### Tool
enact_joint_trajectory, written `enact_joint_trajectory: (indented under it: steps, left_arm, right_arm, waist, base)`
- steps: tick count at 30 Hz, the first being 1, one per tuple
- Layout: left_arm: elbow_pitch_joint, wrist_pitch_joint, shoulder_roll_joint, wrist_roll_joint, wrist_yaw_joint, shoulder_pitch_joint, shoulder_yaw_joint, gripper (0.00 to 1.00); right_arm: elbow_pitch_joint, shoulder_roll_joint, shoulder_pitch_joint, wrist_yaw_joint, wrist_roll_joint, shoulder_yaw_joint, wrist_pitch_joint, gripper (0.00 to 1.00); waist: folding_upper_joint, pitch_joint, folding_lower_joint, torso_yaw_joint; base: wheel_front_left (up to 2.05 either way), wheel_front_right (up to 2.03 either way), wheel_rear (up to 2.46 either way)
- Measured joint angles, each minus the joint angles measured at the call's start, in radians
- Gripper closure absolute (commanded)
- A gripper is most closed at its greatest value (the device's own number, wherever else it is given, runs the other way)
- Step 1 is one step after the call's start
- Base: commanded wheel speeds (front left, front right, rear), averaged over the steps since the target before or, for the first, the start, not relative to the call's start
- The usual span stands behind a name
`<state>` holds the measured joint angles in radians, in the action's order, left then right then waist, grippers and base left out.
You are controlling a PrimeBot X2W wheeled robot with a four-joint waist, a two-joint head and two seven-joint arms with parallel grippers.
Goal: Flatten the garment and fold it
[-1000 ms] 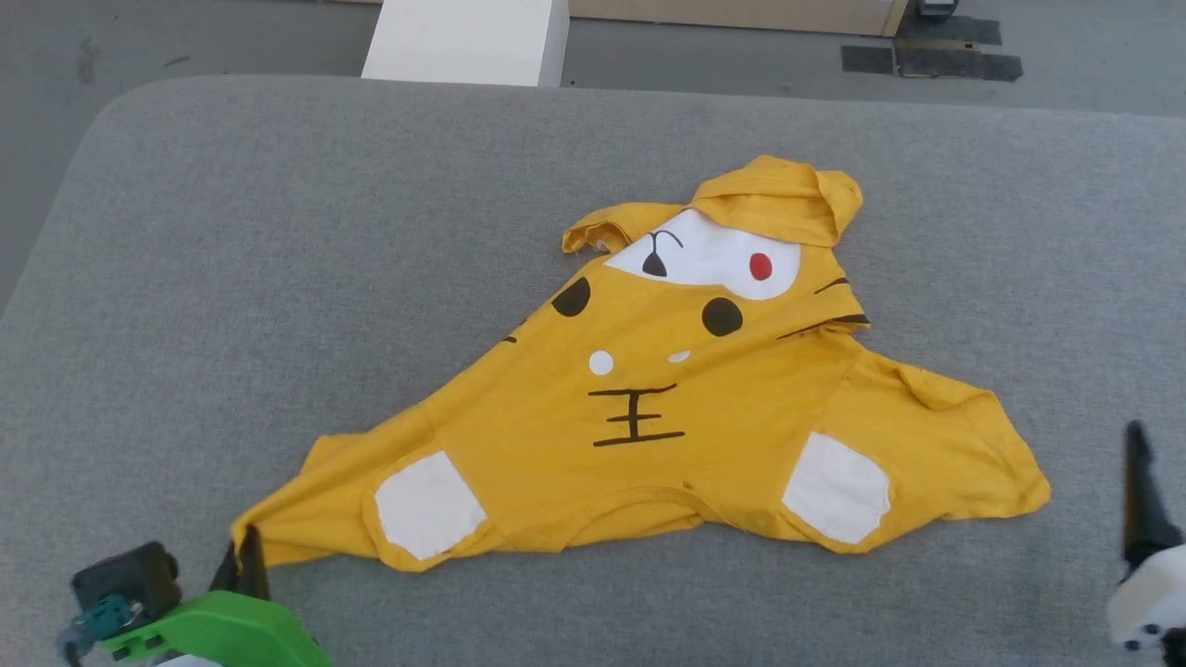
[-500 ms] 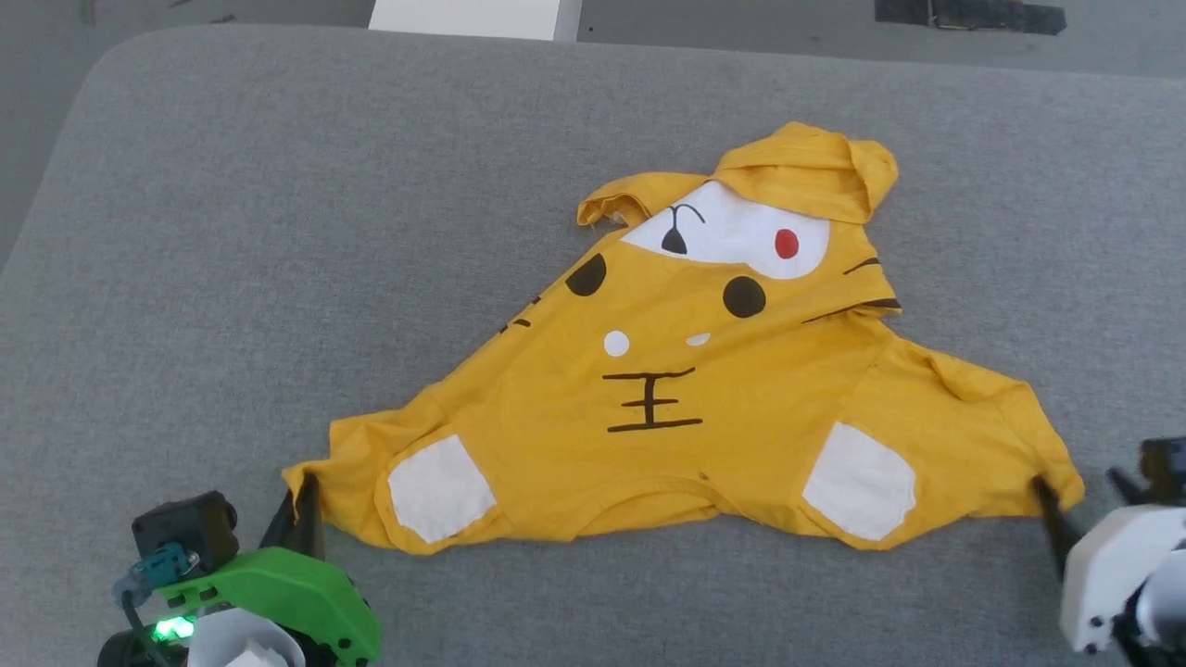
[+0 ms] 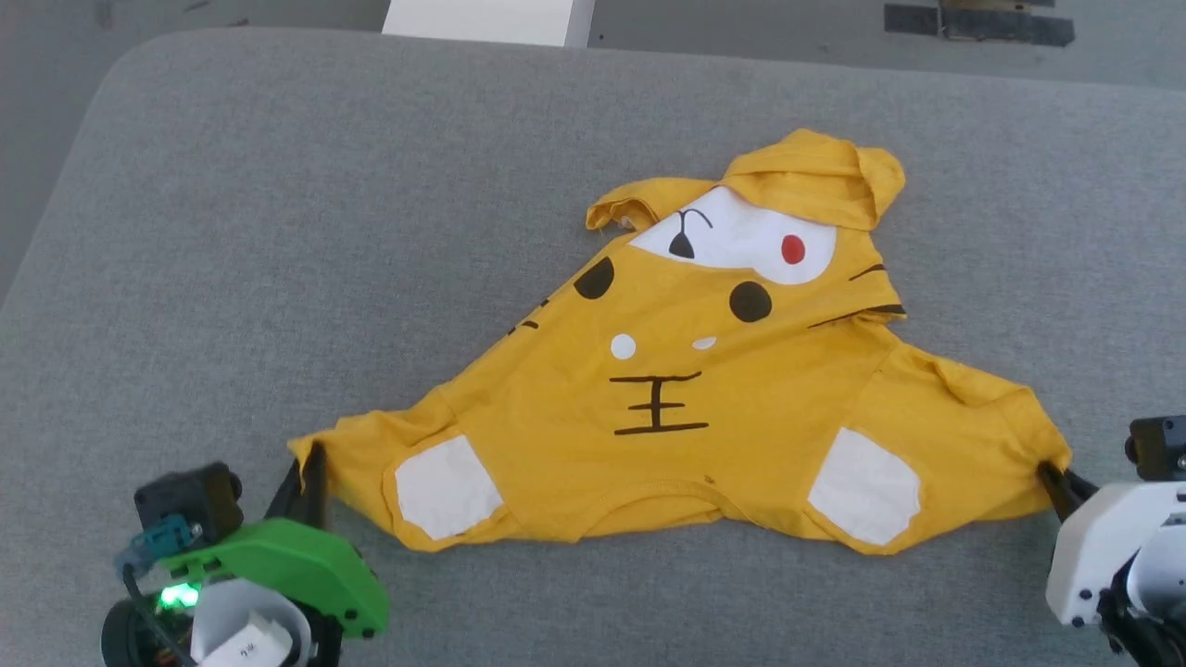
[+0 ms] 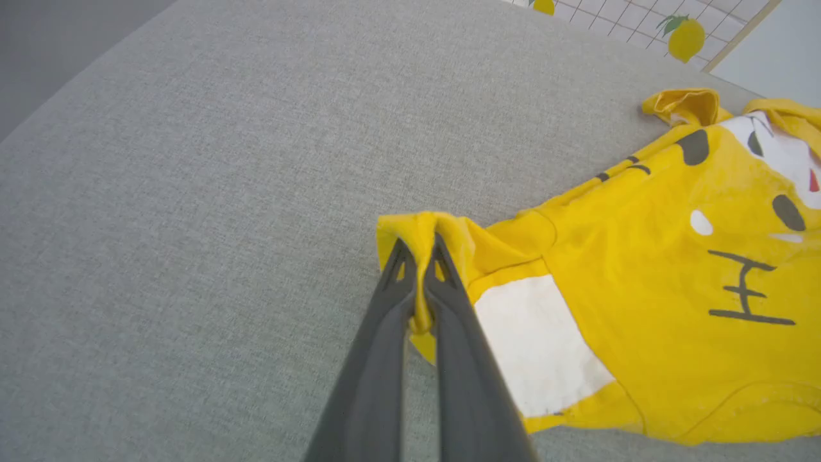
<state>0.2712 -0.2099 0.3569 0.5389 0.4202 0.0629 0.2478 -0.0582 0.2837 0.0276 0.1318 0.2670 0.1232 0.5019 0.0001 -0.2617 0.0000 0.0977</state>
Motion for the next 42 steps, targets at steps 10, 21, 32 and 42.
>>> enact_joint_trajectory:
  steps: [10,21,32,42]
  left_arm:
    - [0.022,-0.01,-0.024,0.068,-0.06,-0.208,-0.019,1.0]
    - [-0.047,-0.059,-0.005,0.059,-0.069,-0.605,-0.068,1.0]
    - [-0.138,-0.236,0.049,0.047,-0.08,-0.904,-0.044,1.0]
    - [-0.278,-0.389,0.076,0.002,-0.021,-1.153,-0.017,1.0]
  right_arm:
    - [0.16,-0.046,0.186,0.0,0.016,0.056,-0.074,1.0]
    - [0.232,-0.008,0.548,0.0,0.014,-0.021,-0.011,1.0]
    - [0.159,0.021,0.842,0.0,0.005,-0.124,0.081,1.0]
    - [-0.029,0.028,1.06,0.0,-0.036,-0.159,0.122,1.0]
  waist:
    - [0.0,0.089,0.0,-0.031]
    - [0.0,0.178,0.0,-0.097]
    - [0.0,0.219,0.0,-0.163]
    - [0.0,0.157,0.0,-0.192]
  base:
    - [0.0,0.0,0.0]
    - [0.0,0.0,0.0]
    - [0.0,0.0,0.0]
    - [0.0,0.0,0.0]
